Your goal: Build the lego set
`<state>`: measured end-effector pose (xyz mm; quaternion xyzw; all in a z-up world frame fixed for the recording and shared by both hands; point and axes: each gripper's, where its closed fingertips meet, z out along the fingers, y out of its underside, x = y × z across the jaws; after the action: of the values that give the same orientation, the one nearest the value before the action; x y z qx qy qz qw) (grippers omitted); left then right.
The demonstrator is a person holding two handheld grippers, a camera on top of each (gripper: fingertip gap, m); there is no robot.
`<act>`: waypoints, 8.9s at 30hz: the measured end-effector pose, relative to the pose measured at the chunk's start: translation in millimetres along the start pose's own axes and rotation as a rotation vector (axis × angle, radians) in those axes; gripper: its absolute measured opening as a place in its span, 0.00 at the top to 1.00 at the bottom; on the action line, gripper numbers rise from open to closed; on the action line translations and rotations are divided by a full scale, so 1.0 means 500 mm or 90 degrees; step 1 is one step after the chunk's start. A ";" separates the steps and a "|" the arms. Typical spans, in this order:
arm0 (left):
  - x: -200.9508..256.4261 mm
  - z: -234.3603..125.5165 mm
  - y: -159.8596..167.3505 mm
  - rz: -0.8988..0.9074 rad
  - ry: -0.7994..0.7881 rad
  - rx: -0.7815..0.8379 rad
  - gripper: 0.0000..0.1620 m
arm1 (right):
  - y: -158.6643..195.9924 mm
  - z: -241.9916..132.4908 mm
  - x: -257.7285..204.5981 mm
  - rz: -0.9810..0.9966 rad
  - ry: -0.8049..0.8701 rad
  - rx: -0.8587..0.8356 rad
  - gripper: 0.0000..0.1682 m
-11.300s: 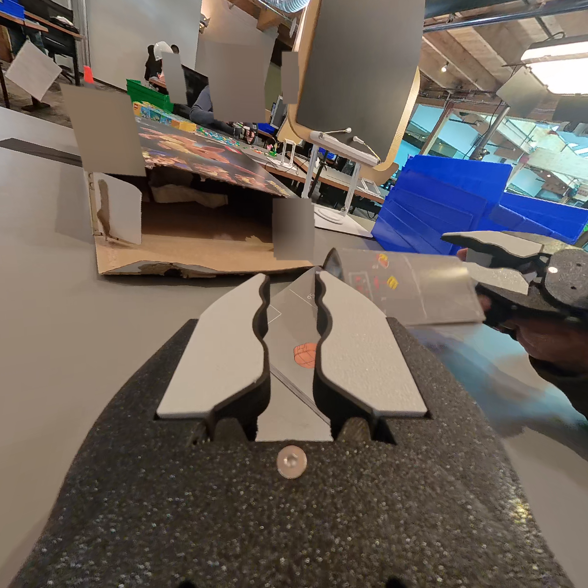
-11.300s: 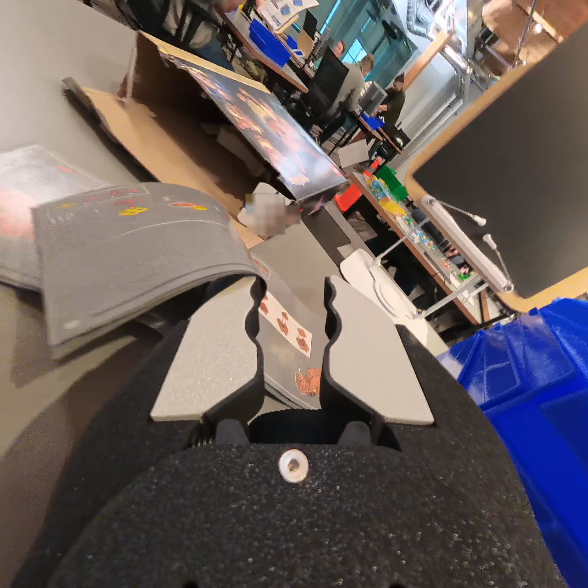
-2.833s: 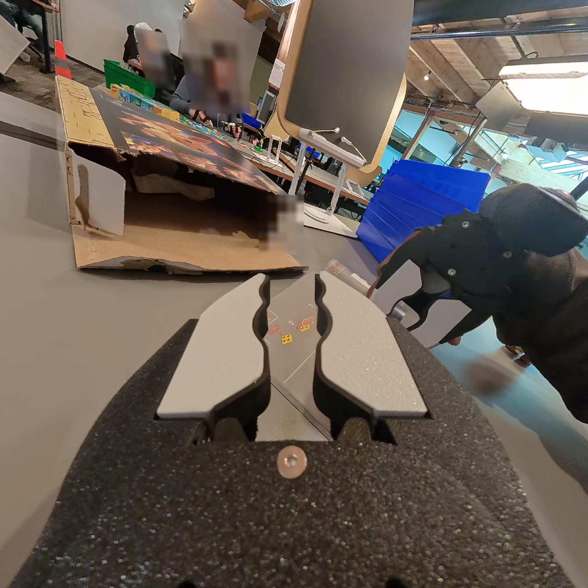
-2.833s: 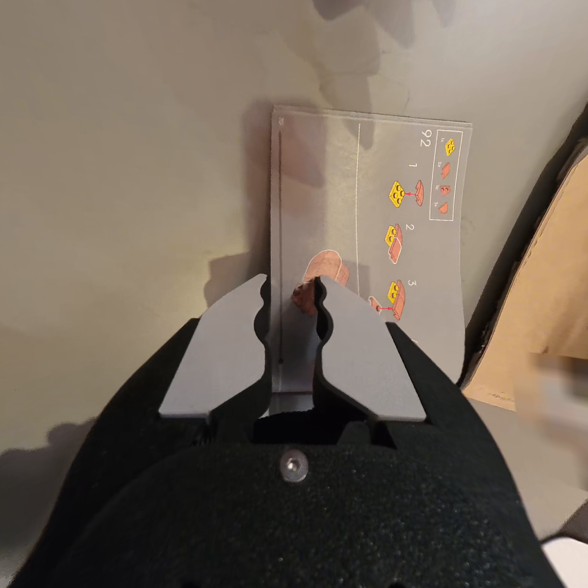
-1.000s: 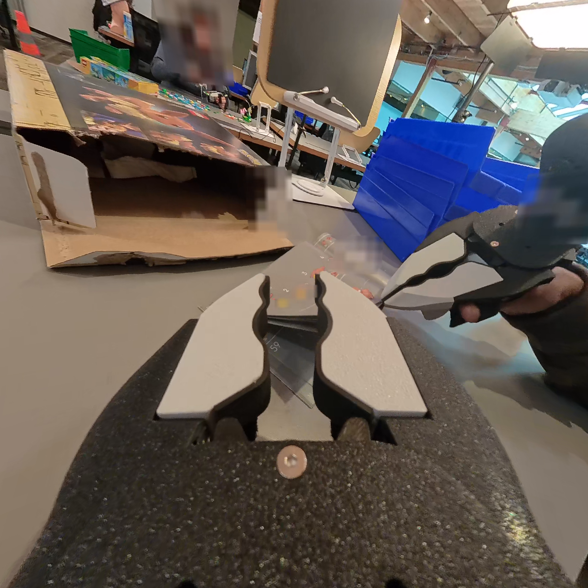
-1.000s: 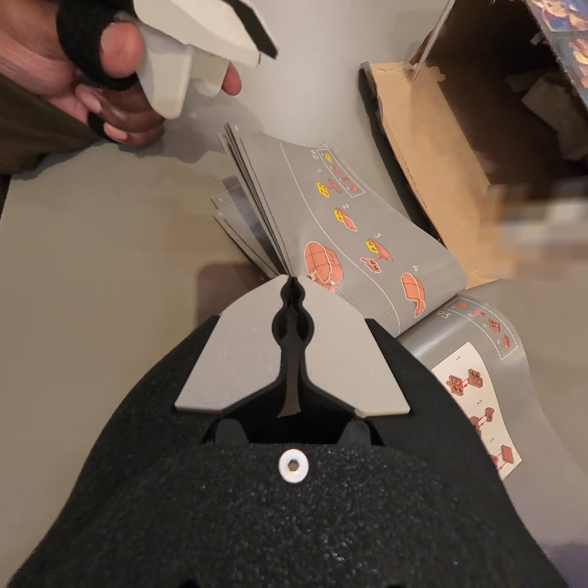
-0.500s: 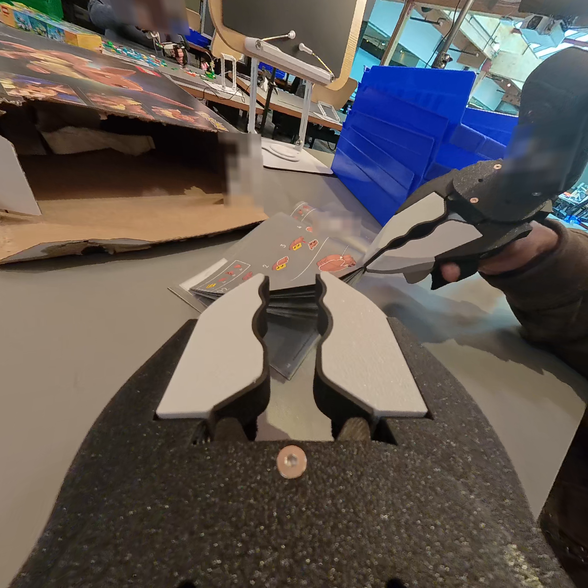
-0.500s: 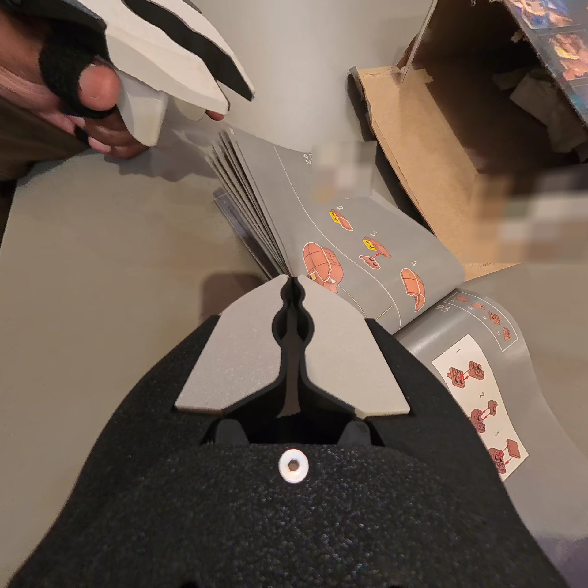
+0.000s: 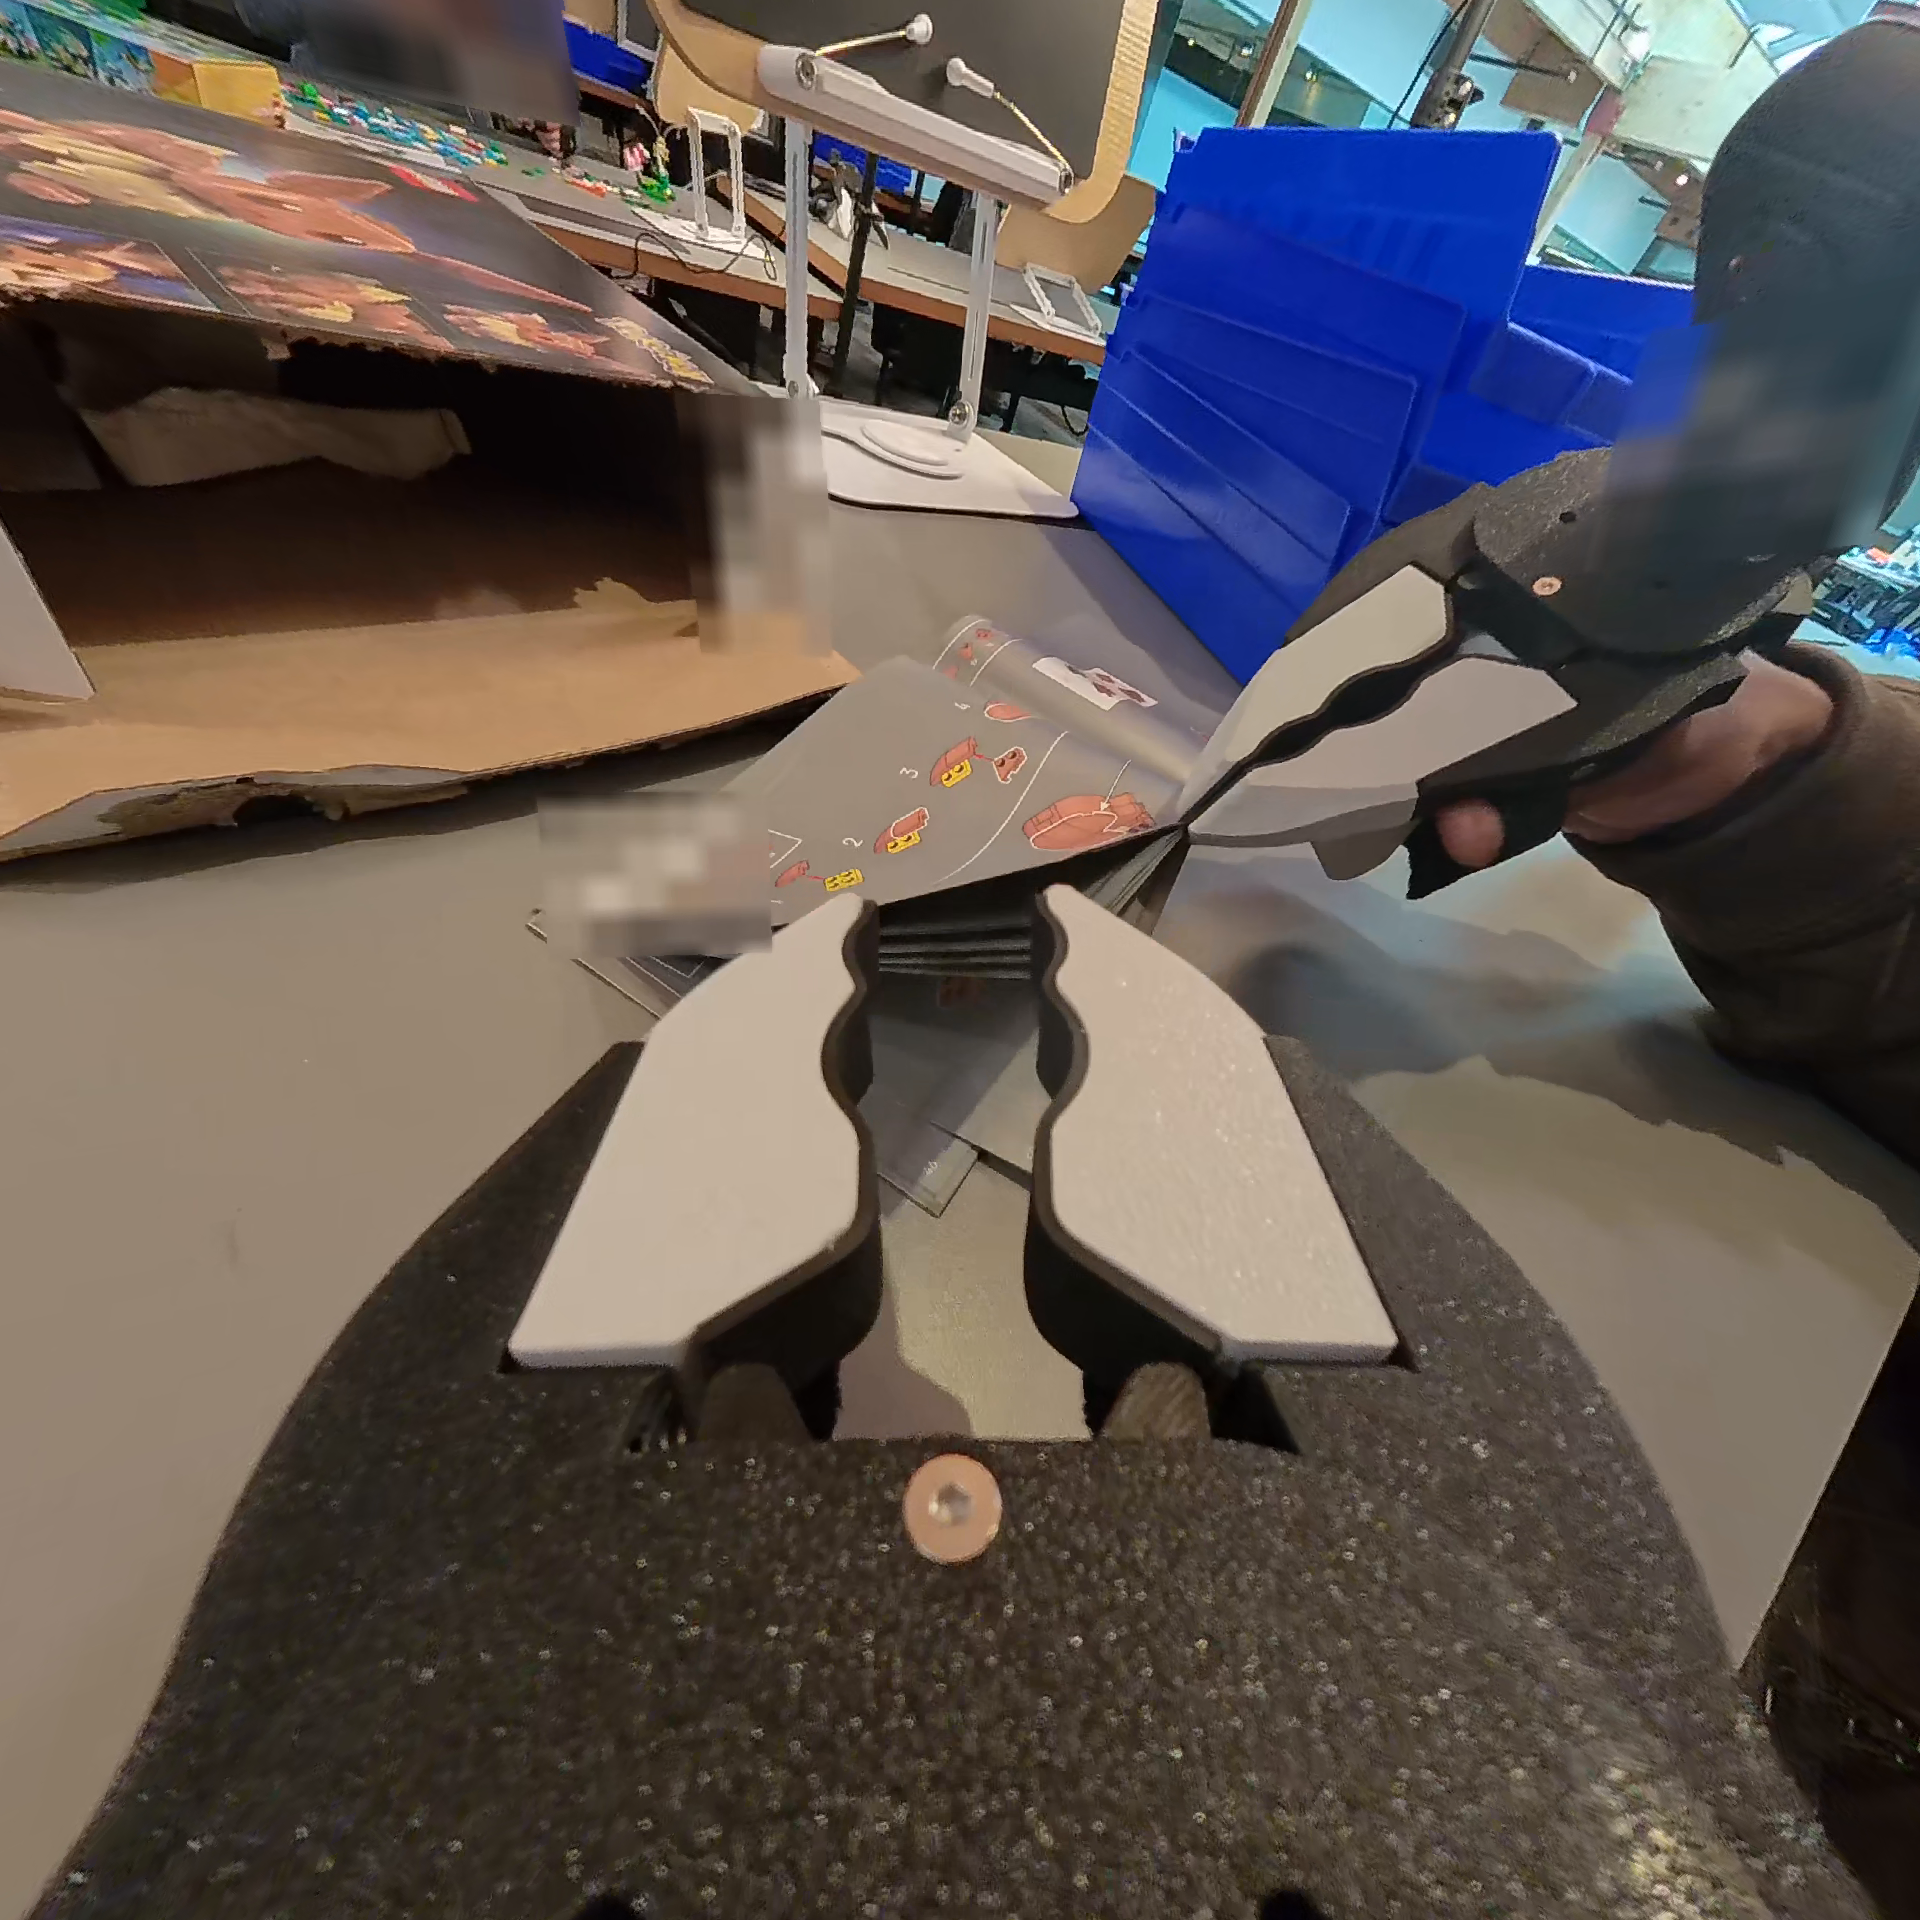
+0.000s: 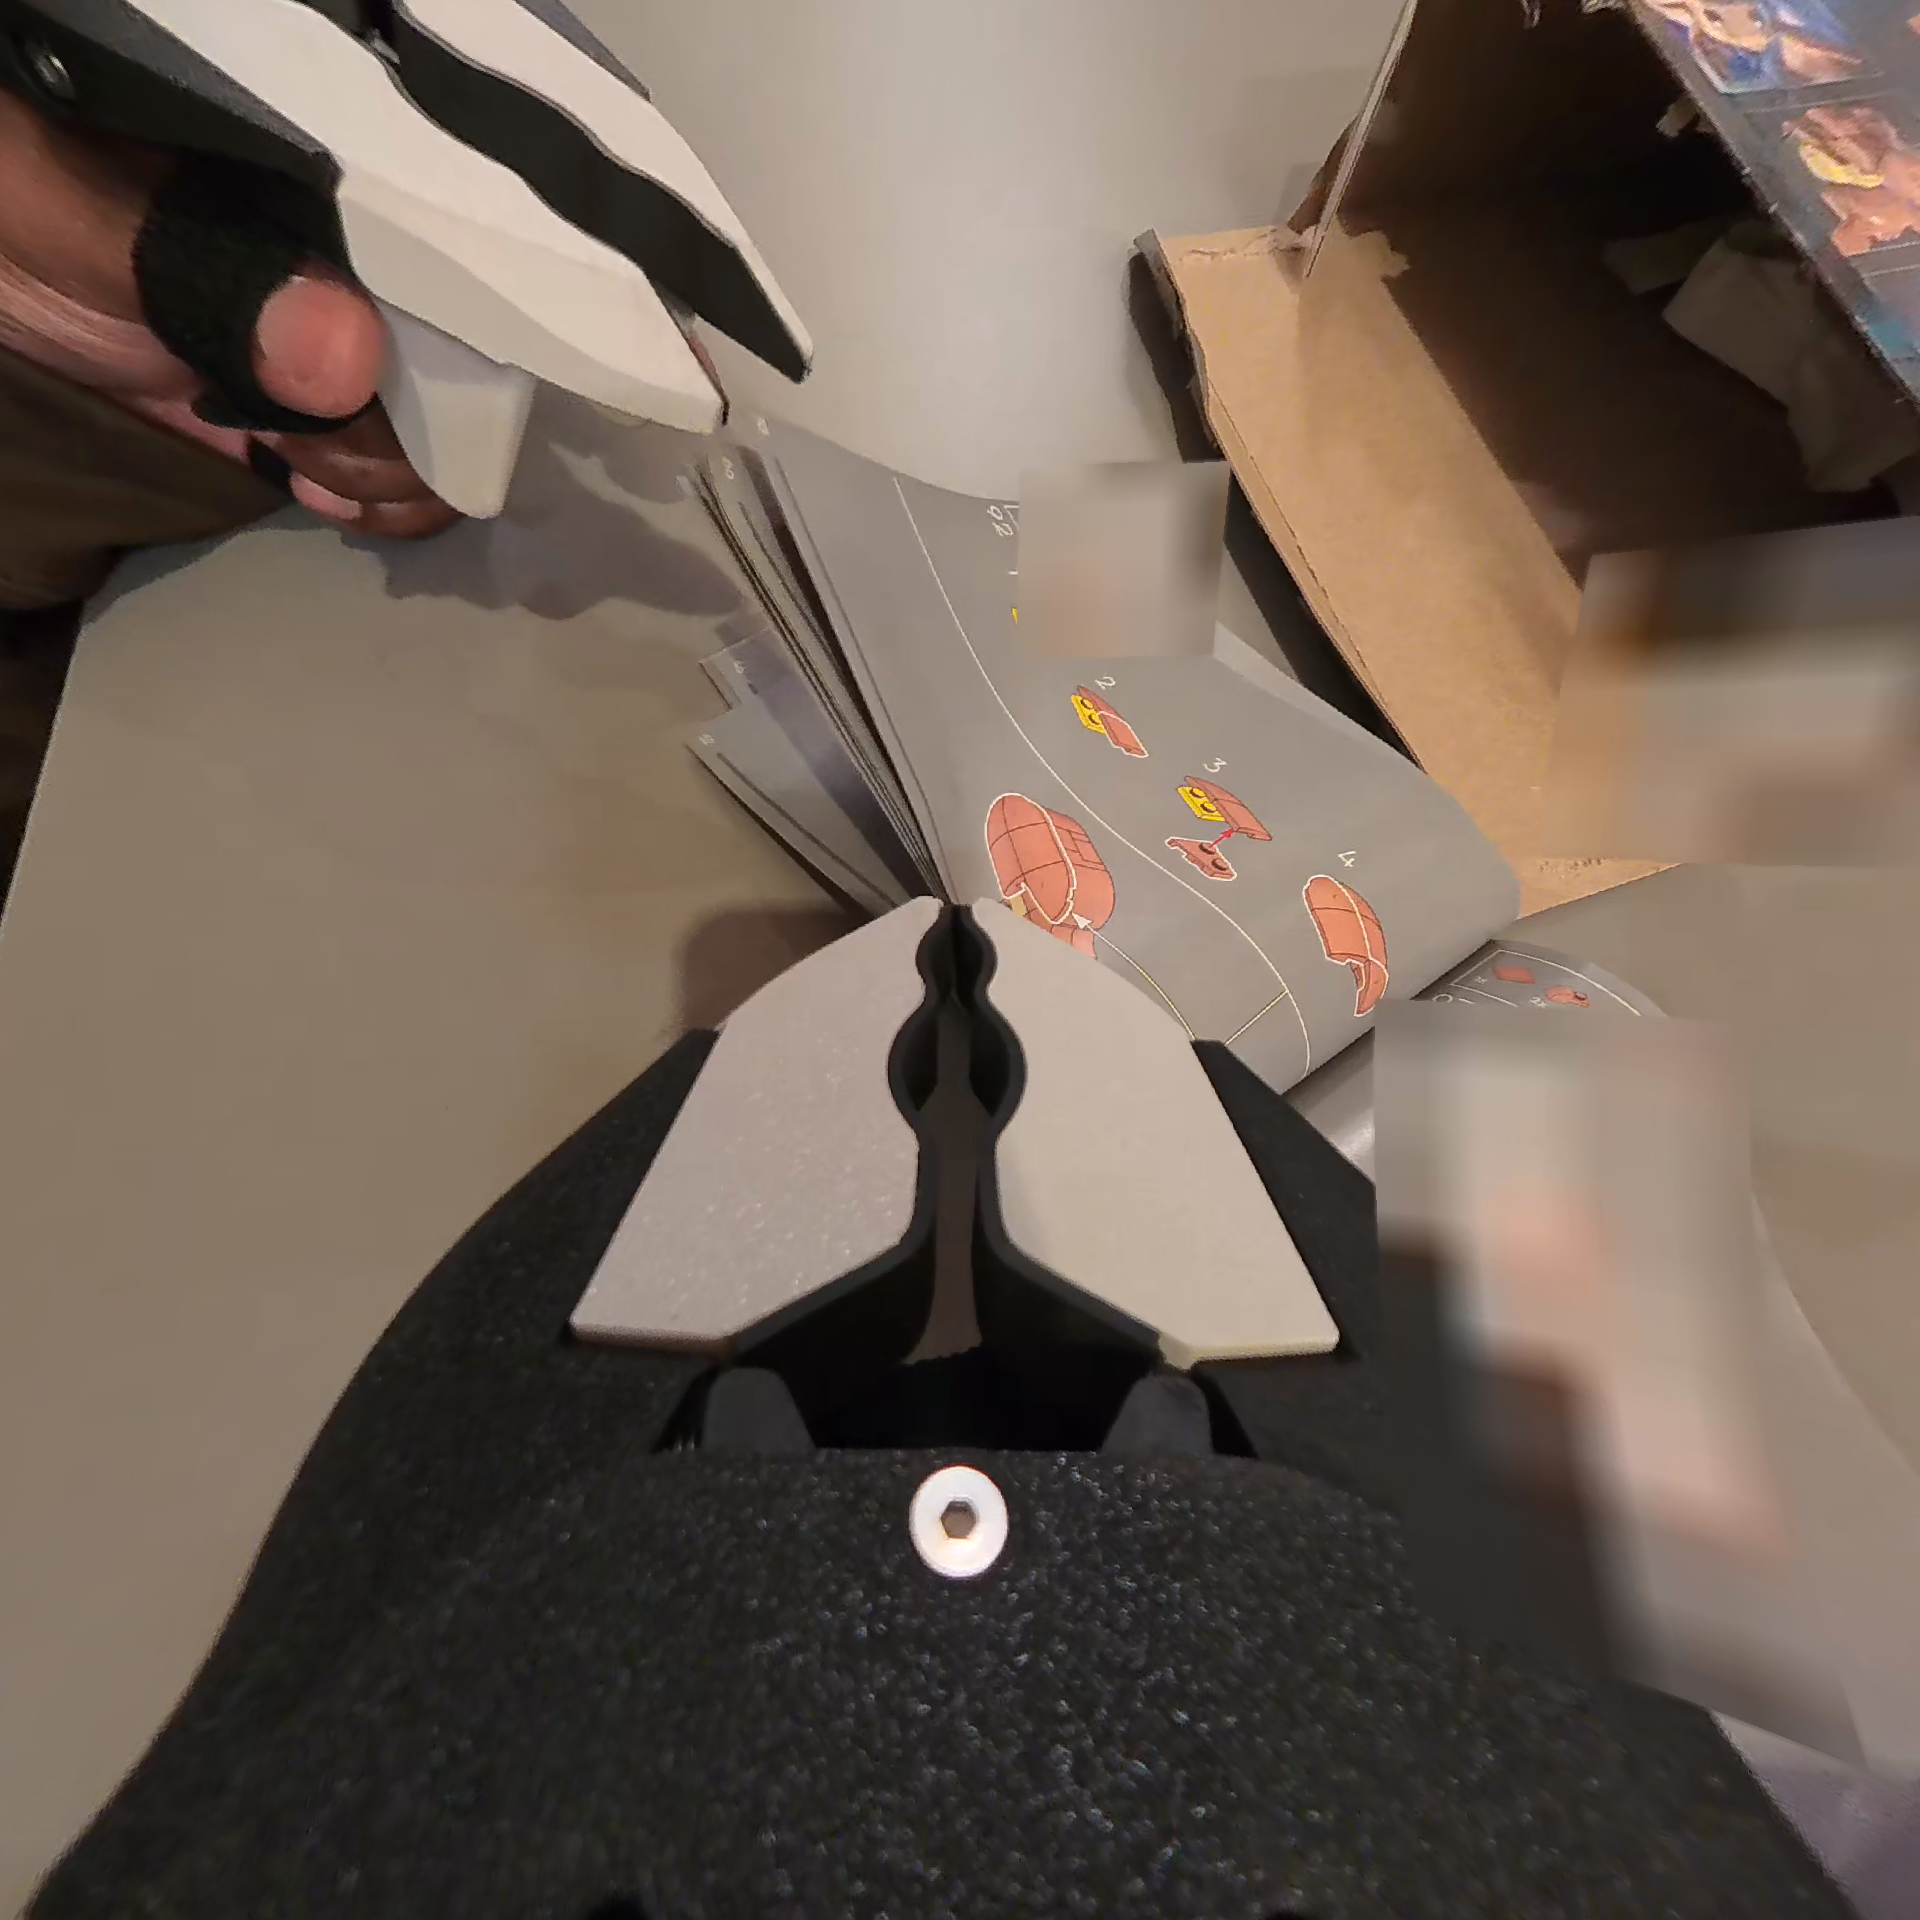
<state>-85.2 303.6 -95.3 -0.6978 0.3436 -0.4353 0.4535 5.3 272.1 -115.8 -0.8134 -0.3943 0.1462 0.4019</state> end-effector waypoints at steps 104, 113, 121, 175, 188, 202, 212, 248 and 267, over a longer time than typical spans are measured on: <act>0.015 0.002 -0.022 0.234 -0.066 0.051 0.86 | 0.183 -0.256 0.162 0.068 0.527 0.077 0.85; 0.014 0.017 0.004 0.227 -0.064 -0.015 0.86 | 0.060 -0.170 0.057 -0.108 0.401 0.176 0.84; -0.021 -0.003 0.039 -0.014 -0.029 -0.094 0.86 | -0.022 -0.025 0.004 -0.172 0.261 0.232 0.86; 0.065 0.049 0.164 0.263 0.033 -0.364 0.82 | 0.043 0.063 -0.068 -0.407 0.003 -0.109 0.84; 0.064 0.046 0.144 0.235 0.039 -0.320 0.78 | 0.030 0.059 -0.060 -0.260 -0.046 -0.085 0.96; 0.026 0.031 0.057 0.126 0.006 -0.147 0.72 | -0.010 0.034 -0.022 -0.236 0.055 -0.010 1.00; 0.027 0.044 0.043 0.099 -0.006 -0.119 0.72 | -0.039 -0.010 -0.007 -0.137 0.113 0.104 1.00; 0.026 0.084 0.030 0.111 -0.071 -0.094 0.77 | -0.094 0.030 -0.052 -0.206 0.039 0.050 0.97; 0.020 0.063 0.000 -0.032 -0.020 -0.021 0.74 | -0.063 0.015 -0.027 0.003 0.006 0.128 1.00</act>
<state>-52.5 305.3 -98.8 -0.7203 0.3262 -0.4298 0.4358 -24.2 277.5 -97.3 -0.7705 -0.3740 0.1821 0.4831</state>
